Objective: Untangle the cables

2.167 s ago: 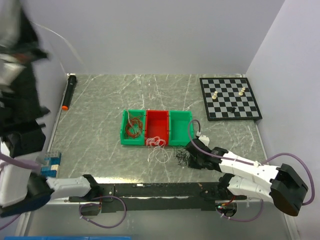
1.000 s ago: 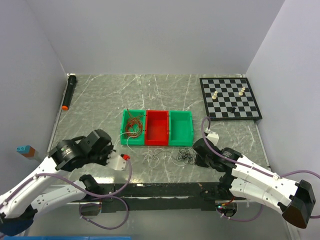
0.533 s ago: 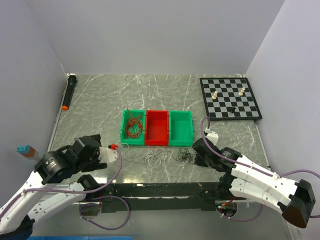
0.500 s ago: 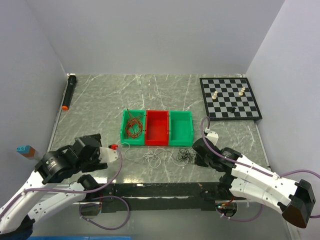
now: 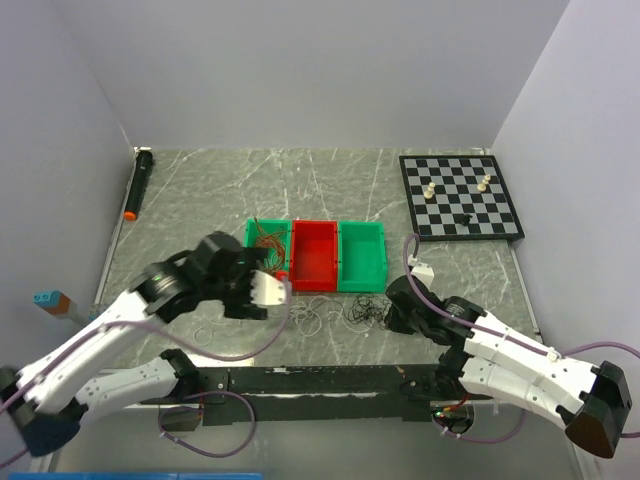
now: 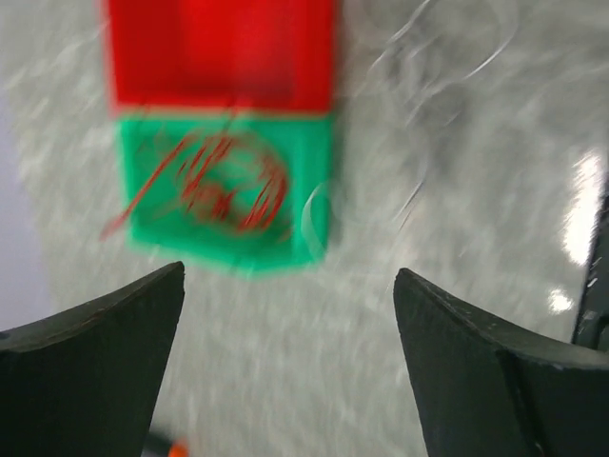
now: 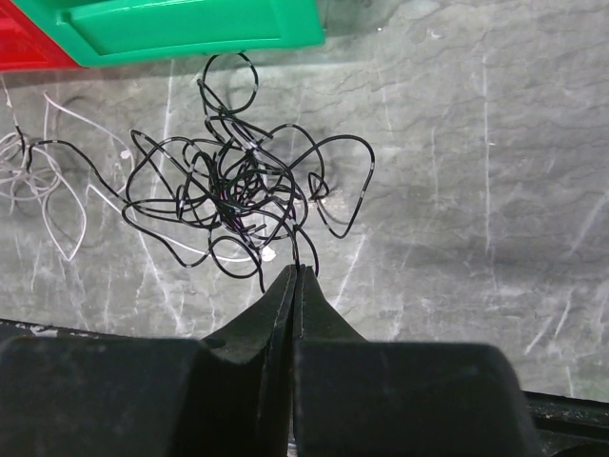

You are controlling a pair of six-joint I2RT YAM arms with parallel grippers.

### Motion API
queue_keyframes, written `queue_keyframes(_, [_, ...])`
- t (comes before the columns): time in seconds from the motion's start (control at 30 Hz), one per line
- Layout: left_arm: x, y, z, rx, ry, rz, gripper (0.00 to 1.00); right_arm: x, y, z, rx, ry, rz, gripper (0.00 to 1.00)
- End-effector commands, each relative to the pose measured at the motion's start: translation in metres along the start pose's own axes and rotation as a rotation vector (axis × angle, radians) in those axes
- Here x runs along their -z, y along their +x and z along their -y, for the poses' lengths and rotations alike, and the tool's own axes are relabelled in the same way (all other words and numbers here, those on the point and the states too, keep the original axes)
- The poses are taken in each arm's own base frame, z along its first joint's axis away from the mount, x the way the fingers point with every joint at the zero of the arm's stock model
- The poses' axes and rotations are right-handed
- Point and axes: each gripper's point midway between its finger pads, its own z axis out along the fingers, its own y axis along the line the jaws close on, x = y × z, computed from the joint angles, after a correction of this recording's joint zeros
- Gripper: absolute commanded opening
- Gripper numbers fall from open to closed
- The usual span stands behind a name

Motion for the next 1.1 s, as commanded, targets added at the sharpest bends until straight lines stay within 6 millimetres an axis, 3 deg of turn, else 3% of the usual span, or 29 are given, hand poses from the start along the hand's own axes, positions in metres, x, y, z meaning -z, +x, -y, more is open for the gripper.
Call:
queue_keyframes(0.0, [-0.056,-0.046,0.043,-0.043,0.283,0.214,0.91,-0.001,-0.002,-0.005,0.002,-0.023,0.014,0.00])
queue_keyframes(0.1, [-0.083,-0.034,0.067,-0.048,0.380,0.180,0.89,0.000,-0.004,-0.003,-0.007,-0.018,0.029,0.00])
queue_keyframes(0.2, [-0.100,-0.023,0.078,-0.058,0.415,0.152,0.89,0.002,-0.004,-0.001,-0.022,-0.018,0.033,0.00])
queue_keyframes(0.37, [-0.120,-0.019,0.080,-0.062,0.422,0.145,0.86,0.000,-0.002,-0.001,-0.027,-0.023,0.031,0.00])
queue_keyframes(0.47, [-0.130,-0.019,0.082,-0.011,0.439,0.125,0.69,-0.001,-0.002,-0.002,-0.025,-0.020,0.025,0.00])
queue_keyframes(0.53, [-0.136,-0.013,0.087,-0.012,0.446,0.109,0.63,-0.001,-0.002,-0.002,-0.023,-0.024,0.028,0.00])
queue_keyframes(0.67, [-0.143,0.011,0.099,-0.029,0.460,0.027,0.61,-0.001,-0.002,-0.001,-0.026,-0.024,0.032,0.00])
queue_keyframes(0.8, [-0.149,0.025,0.098,-0.033,0.430,-0.024,0.59,0.001,-0.002,0.000,-0.036,-0.030,0.037,0.00])
queue_keyframes(0.87, [-0.152,0.026,0.095,-0.028,0.407,-0.031,0.54,0.001,-0.002,0.000,-0.036,-0.031,0.037,0.00])
queue_keyframes(1.07, [-0.165,0.021,0.081,-0.021,0.312,-0.001,0.19,0.002,-0.002,0.001,-0.034,-0.026,0.035,0.00])
